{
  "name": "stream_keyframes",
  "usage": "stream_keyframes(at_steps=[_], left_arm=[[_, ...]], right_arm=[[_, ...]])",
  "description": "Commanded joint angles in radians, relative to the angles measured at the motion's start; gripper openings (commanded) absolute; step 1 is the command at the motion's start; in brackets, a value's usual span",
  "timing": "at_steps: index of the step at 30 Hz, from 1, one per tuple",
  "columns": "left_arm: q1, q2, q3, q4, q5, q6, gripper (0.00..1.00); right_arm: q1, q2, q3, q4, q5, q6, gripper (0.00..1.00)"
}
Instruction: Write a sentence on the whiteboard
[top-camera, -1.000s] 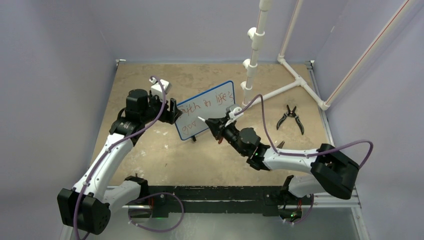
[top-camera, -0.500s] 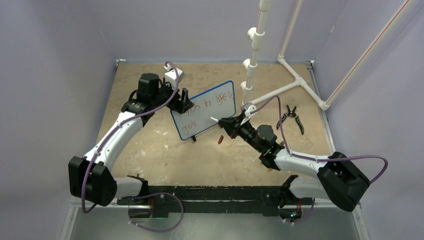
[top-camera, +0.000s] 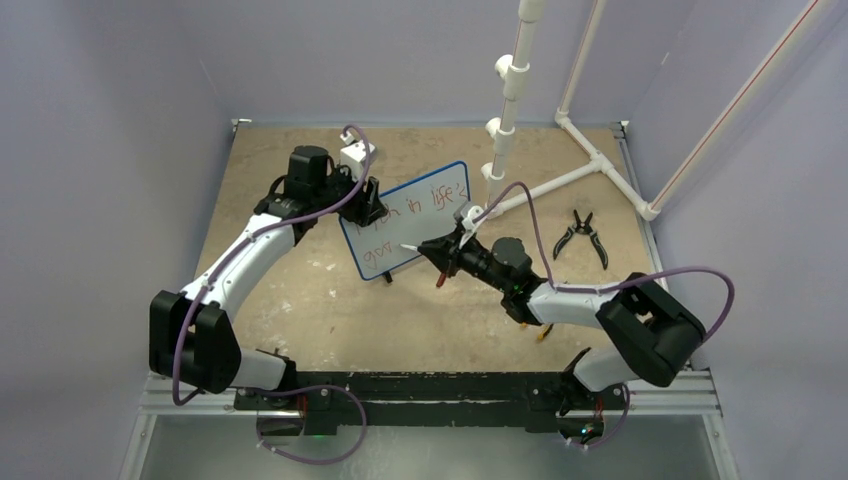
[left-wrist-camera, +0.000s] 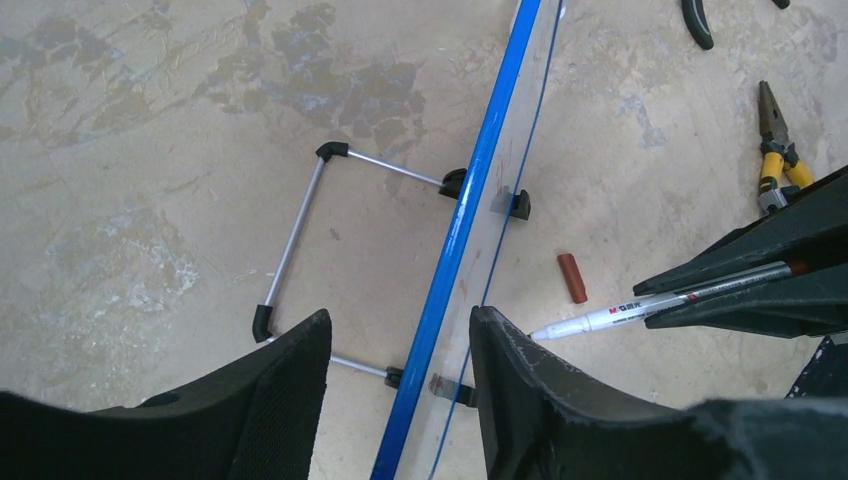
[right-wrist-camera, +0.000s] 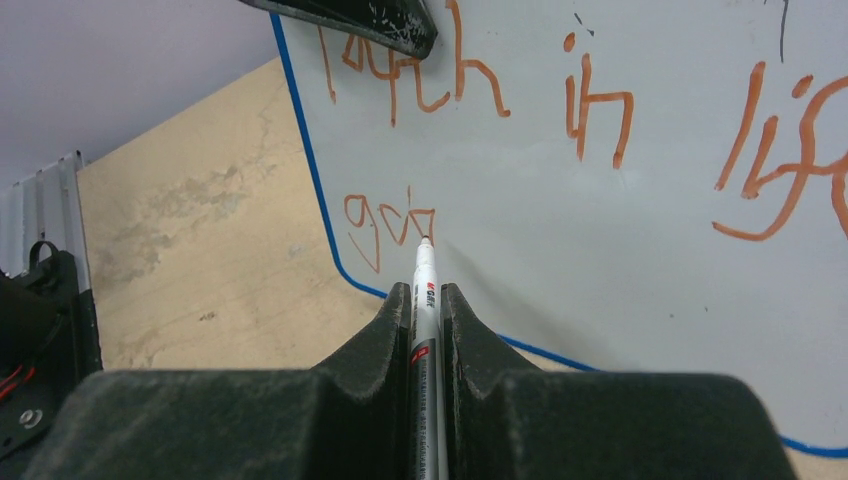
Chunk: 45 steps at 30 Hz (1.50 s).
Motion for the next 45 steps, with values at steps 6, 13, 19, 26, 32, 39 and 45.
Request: stream_keyframes(at_steps=[6, 13, 19, 26, 32, 39, 45], left_arm=[[-0.002, 0.017, -0.019, 0.024, 0.020, 0.034, 0.37], [-0.002, 0.014, -0.023, 0.022, 0.026, 0.046, 0.25], [-0.002, 0.012, -0.025, 0.022, 0.024, 0.052, 0.12], [-0.002, 0.005, -0.028, 0.022, 0.030, 0.057, 0.04], [-0.002, 0.003, -0.030, 0.025, 0.037, 0.057, 0.00], [-0.002, 0.003, -0.030, 0.027, 0.047, 0.058, 0.00], [-0.002, 0.000, -0.031, 0.027, 0.051, 0.061, 0.00]], right_arm=[[0.010, 0.091, 0.112, 0.062, 0.000, -0.038, 0.00], [0.020, 0.127, 0.136, 0.059, 0.040, -0.041, 0.00], [0.021, 0.095, 0.096, 0.048, 0.081, -0.048, 0.00], [0.021, 0.099, 0.089, 0.028, 0.115, -0.051, 0.00], [0.020, 0.110, 0.104, 0.020, 0.124, -0.055, 0.00], [0.021, 0.117, 0.113, 0.014, 0.125, -0.058, 0.00], [0.021, 0.131, 0.133, 0.013, 0.121, -0.063, 0.00]])
